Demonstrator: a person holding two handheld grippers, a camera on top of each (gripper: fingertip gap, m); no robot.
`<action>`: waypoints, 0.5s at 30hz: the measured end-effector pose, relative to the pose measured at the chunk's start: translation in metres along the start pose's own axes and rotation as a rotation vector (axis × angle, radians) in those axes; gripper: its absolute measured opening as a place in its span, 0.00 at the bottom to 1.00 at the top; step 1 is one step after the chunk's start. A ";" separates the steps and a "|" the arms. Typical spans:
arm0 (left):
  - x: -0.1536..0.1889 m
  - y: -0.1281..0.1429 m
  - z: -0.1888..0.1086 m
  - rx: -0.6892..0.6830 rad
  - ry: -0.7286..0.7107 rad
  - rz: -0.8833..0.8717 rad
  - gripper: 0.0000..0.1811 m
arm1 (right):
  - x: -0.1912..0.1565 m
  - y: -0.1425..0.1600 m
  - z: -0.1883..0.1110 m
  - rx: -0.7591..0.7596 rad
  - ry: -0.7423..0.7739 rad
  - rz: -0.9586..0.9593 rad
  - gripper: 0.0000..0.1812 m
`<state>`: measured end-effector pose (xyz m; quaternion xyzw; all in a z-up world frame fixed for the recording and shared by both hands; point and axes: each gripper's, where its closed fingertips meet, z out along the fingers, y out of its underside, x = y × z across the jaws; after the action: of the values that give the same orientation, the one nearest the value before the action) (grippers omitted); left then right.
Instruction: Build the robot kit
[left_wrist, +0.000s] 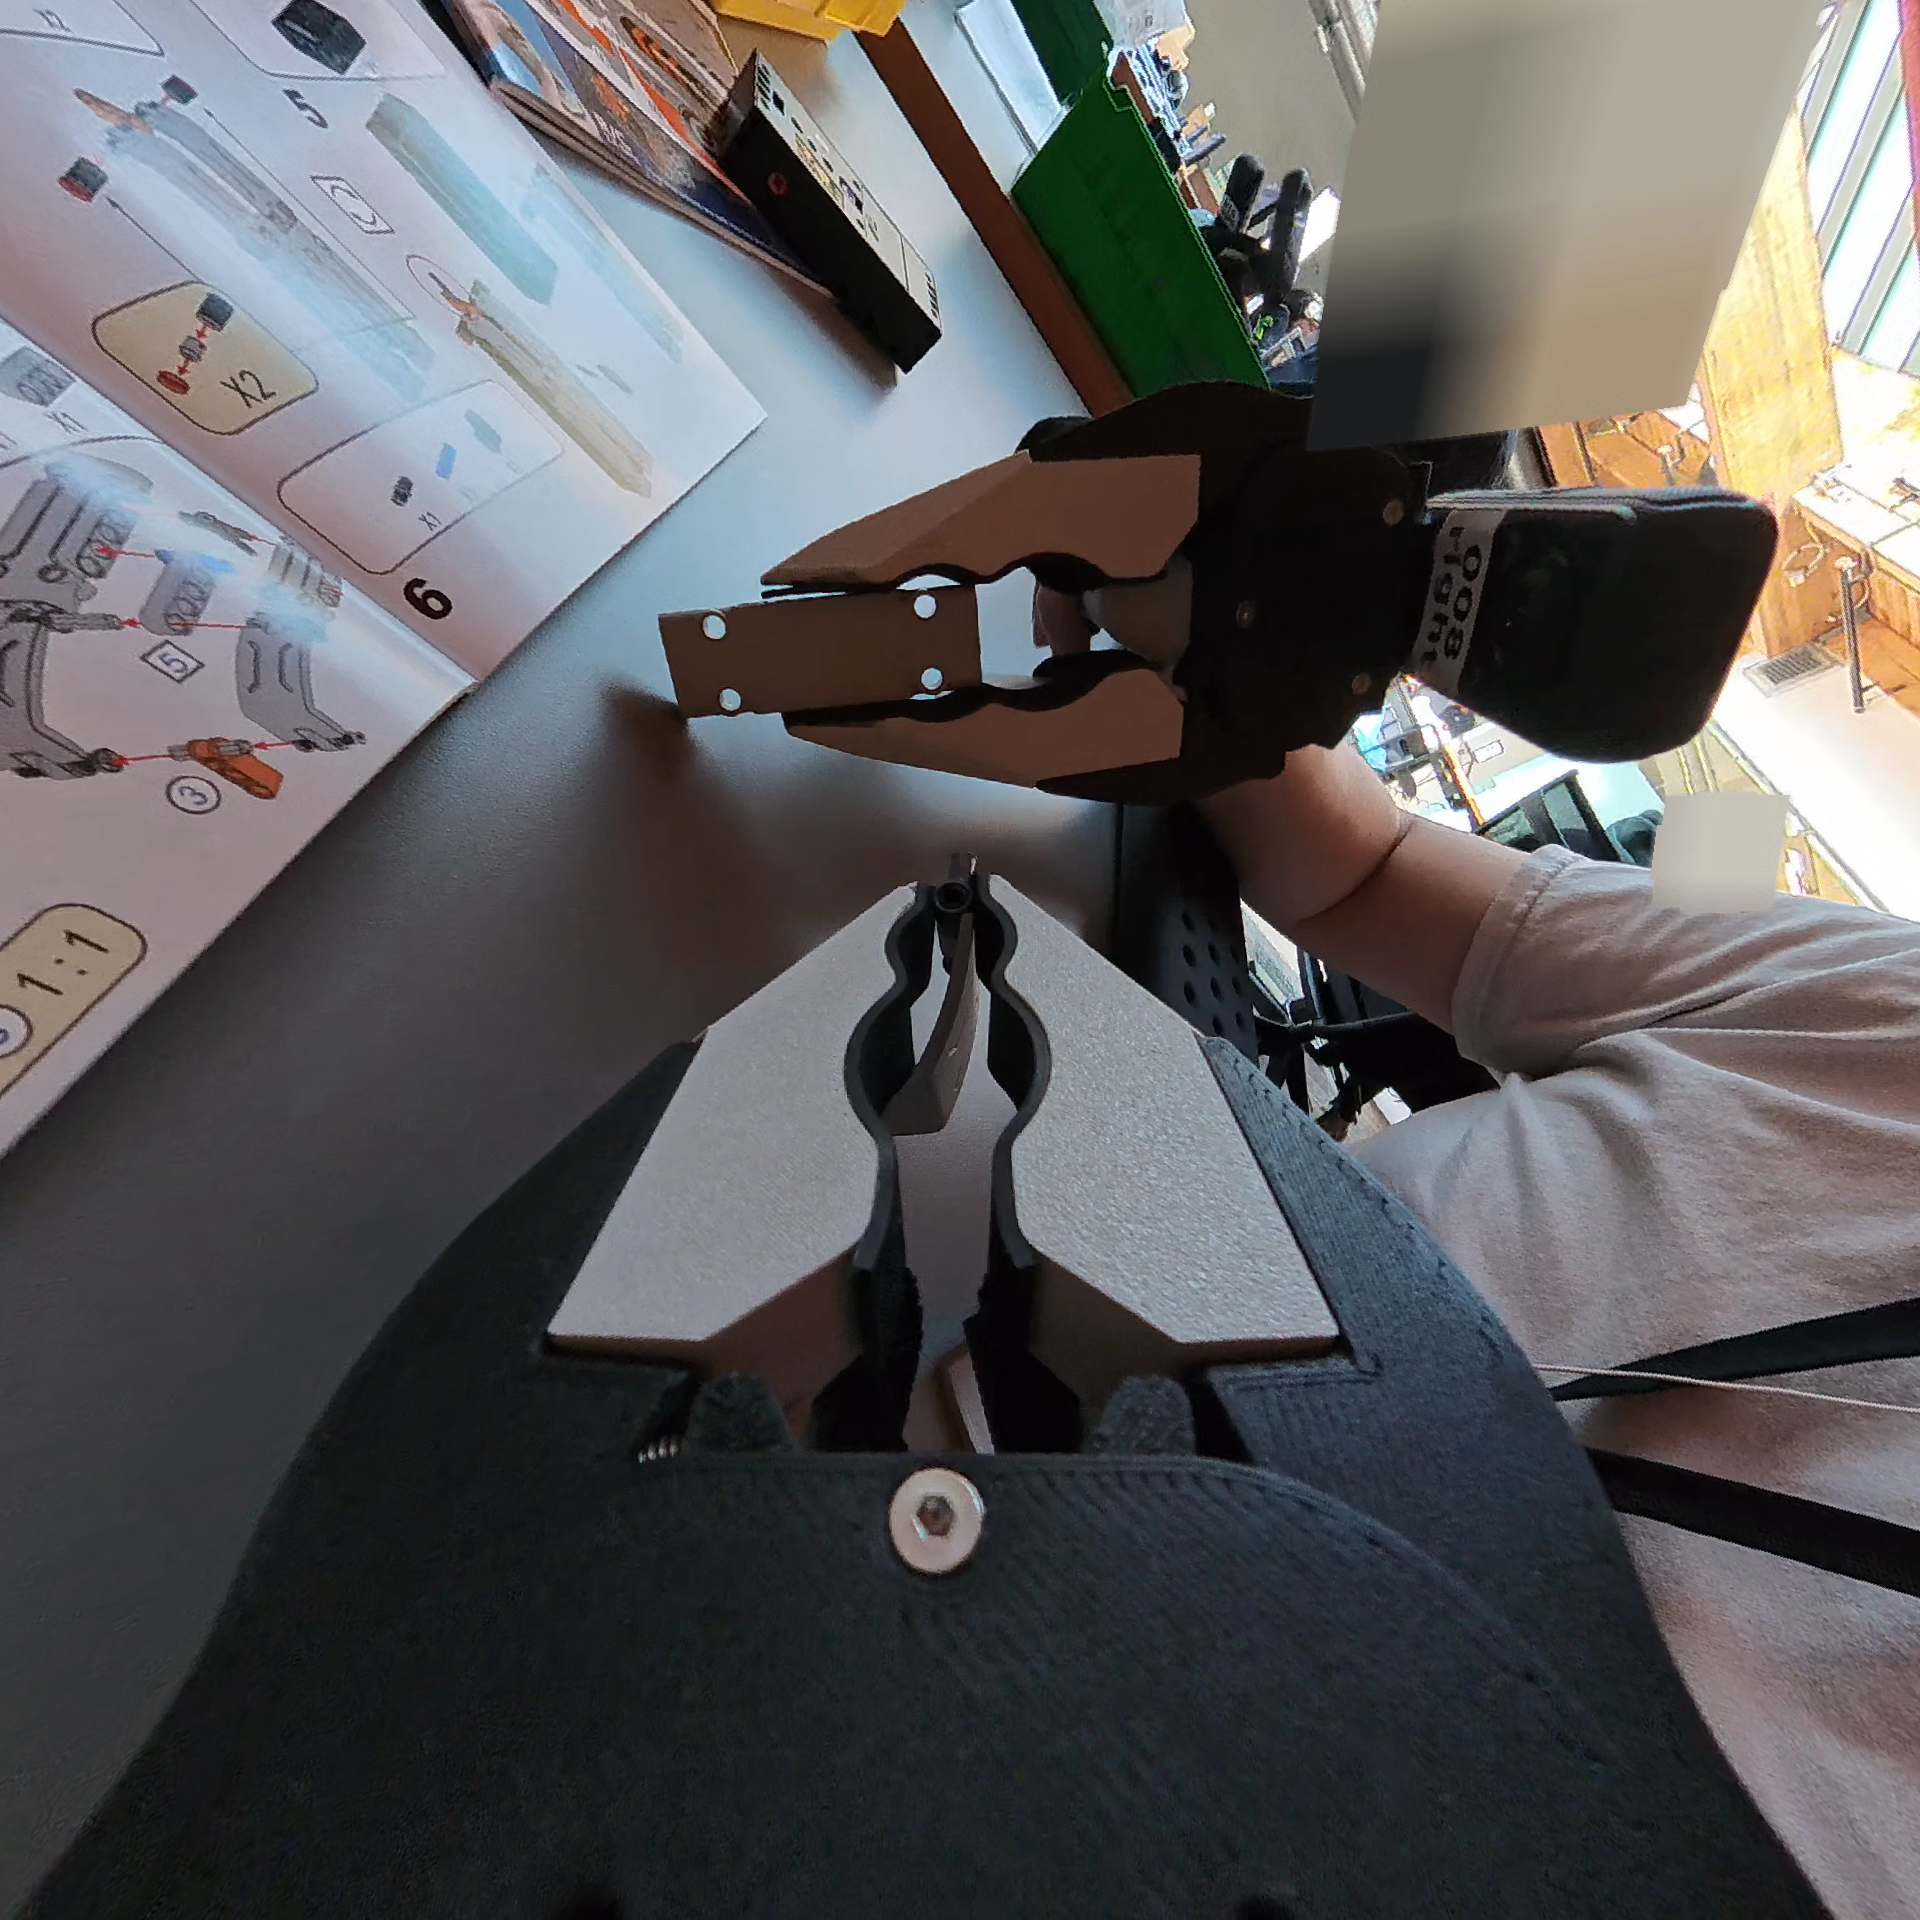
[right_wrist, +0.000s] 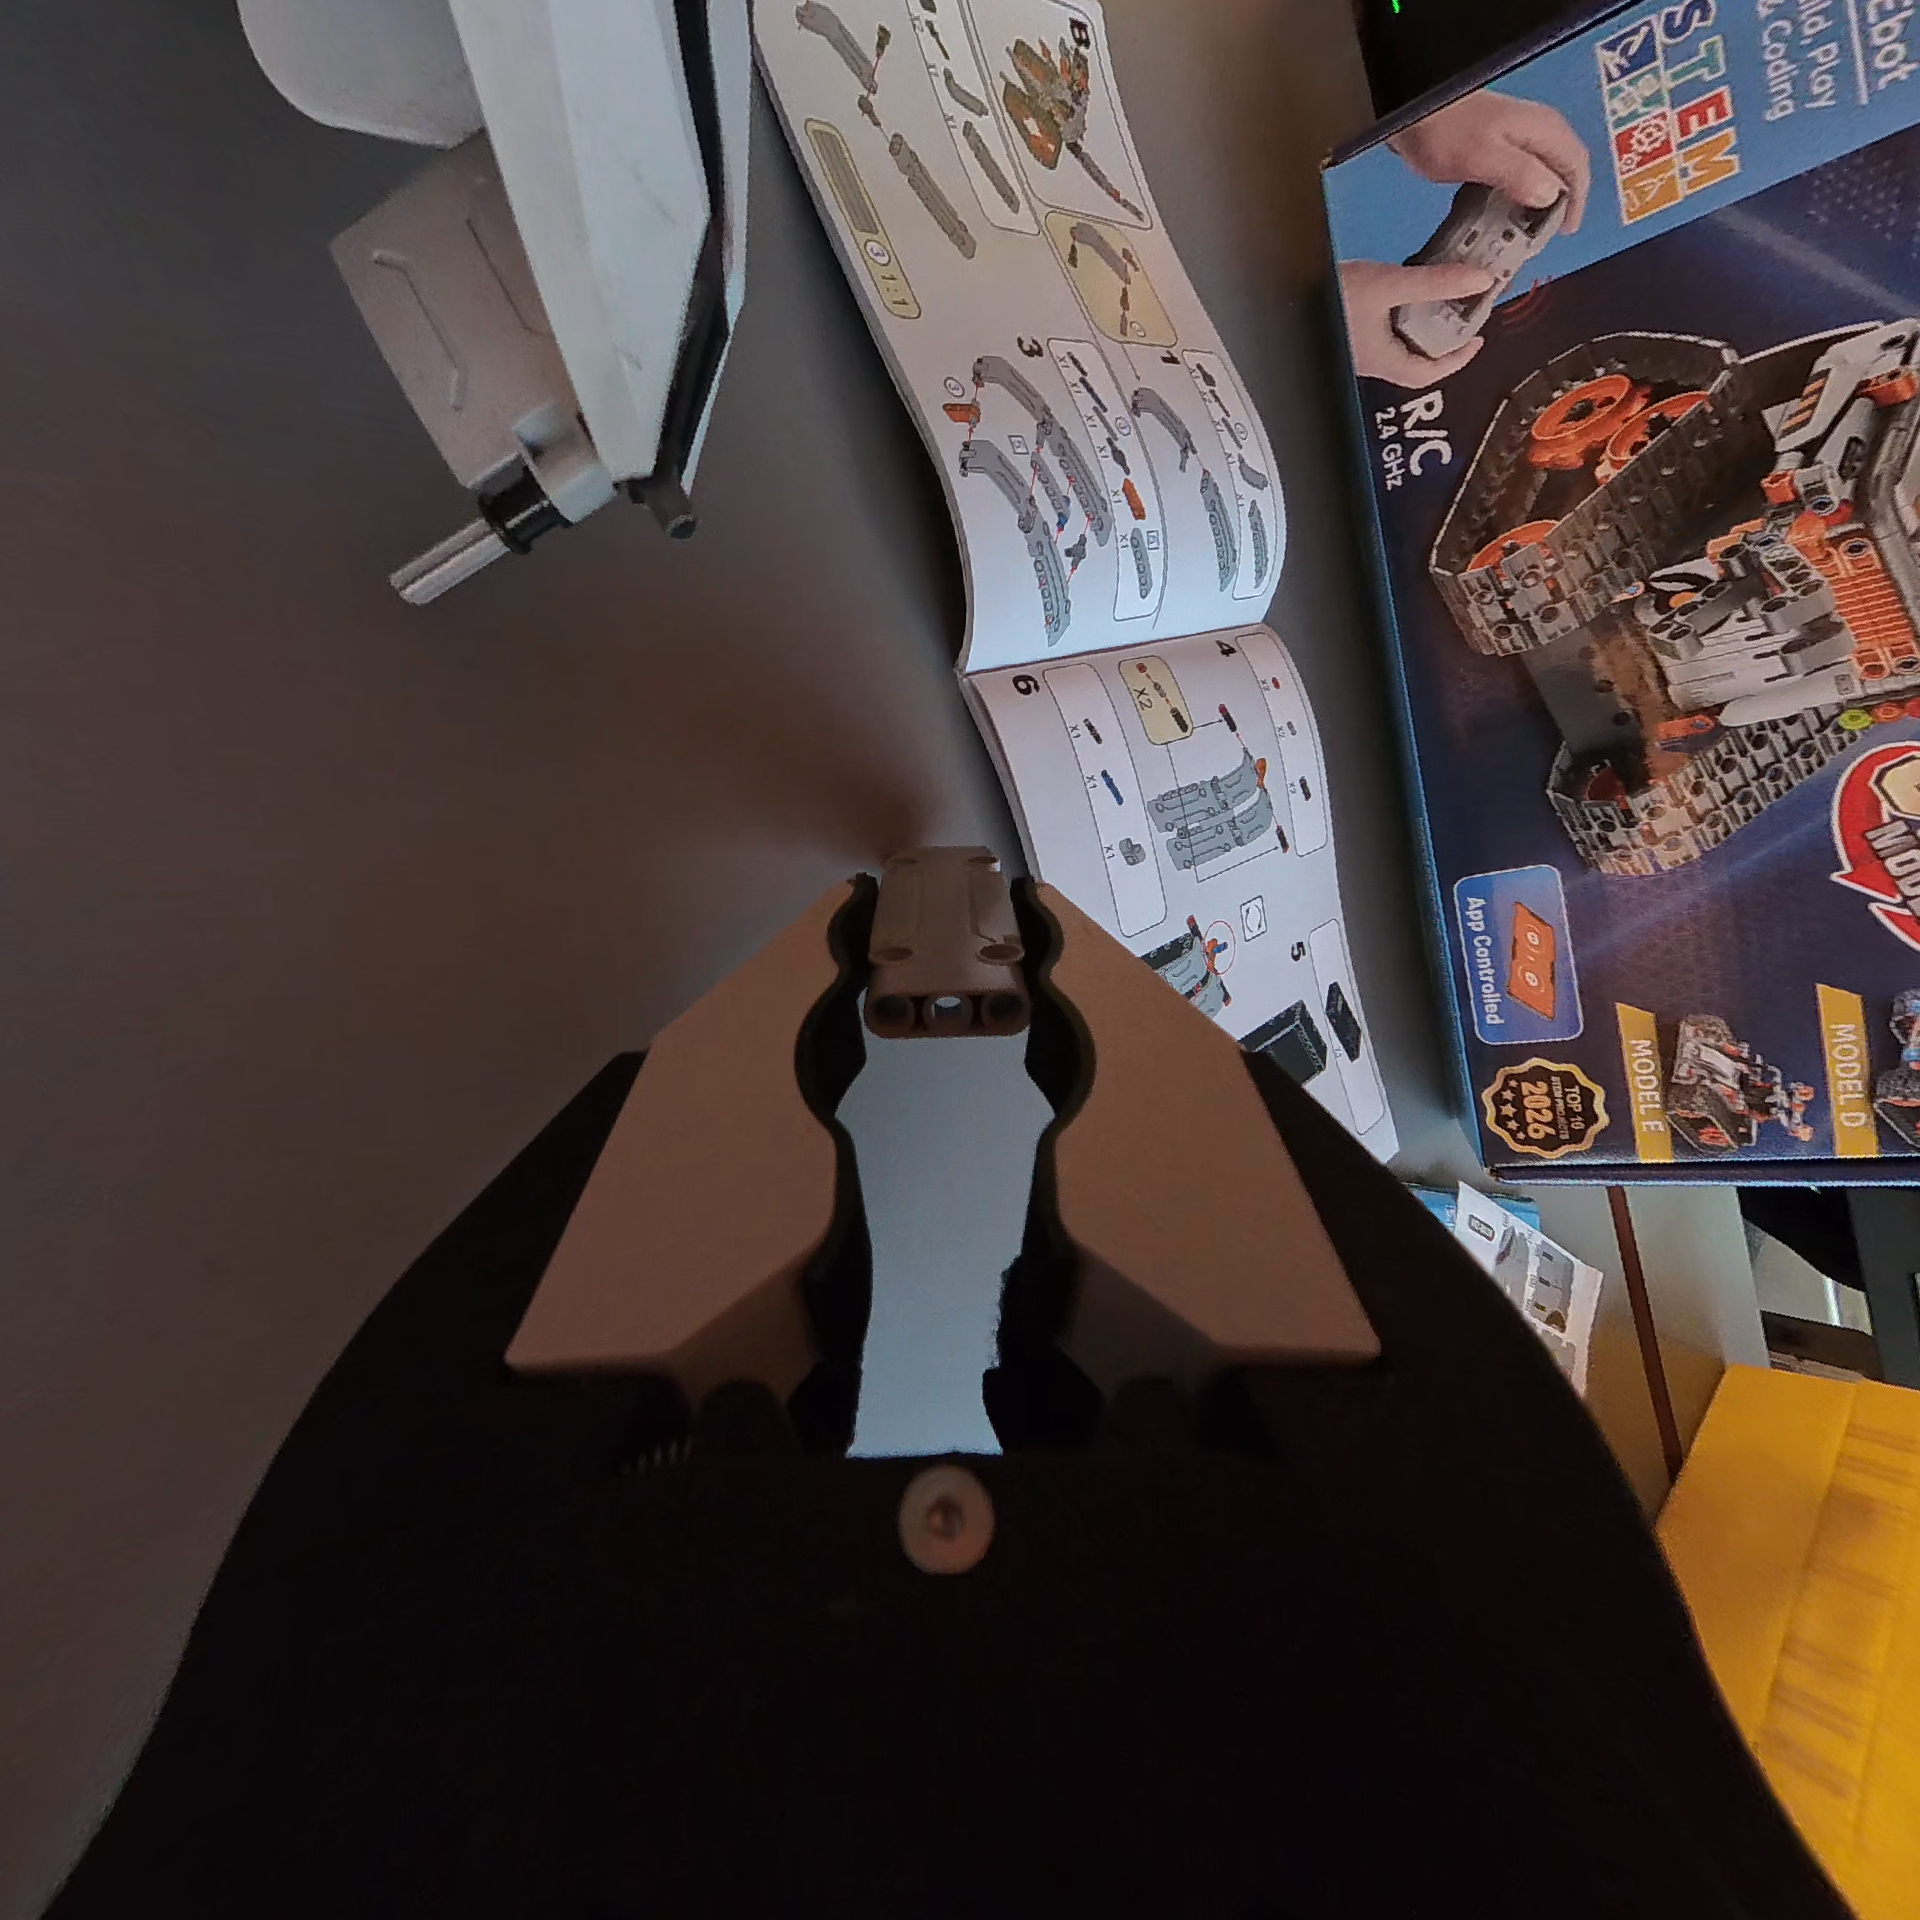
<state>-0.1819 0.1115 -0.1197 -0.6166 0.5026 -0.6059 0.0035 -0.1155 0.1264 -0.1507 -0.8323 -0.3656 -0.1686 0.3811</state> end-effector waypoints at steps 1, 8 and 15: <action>0.000 0.000 0.000 -0.002 0.000 0.001 0.03 | 0.000 0.000 0.000 -0.004 0.002 -0.004 0.14; 0.000 0.001 0.000 -0.006 0.001 0.000 0.03 | -0.001 0.004 0.000 -0.017 -0.003 -0.005 0.14; -0.002 0.001 0.000 -0.008 -0.003 -0.005 0.03 | -0.001 0.007 -0.001 -0.027 -0.007 -0.010 0.14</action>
<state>-0.1825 0.1124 -0.1215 -0.6186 0.5035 -0.6032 0.0003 -0.1109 0.1222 -0.1544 -0.8359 -0.3690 -0.1725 0.3678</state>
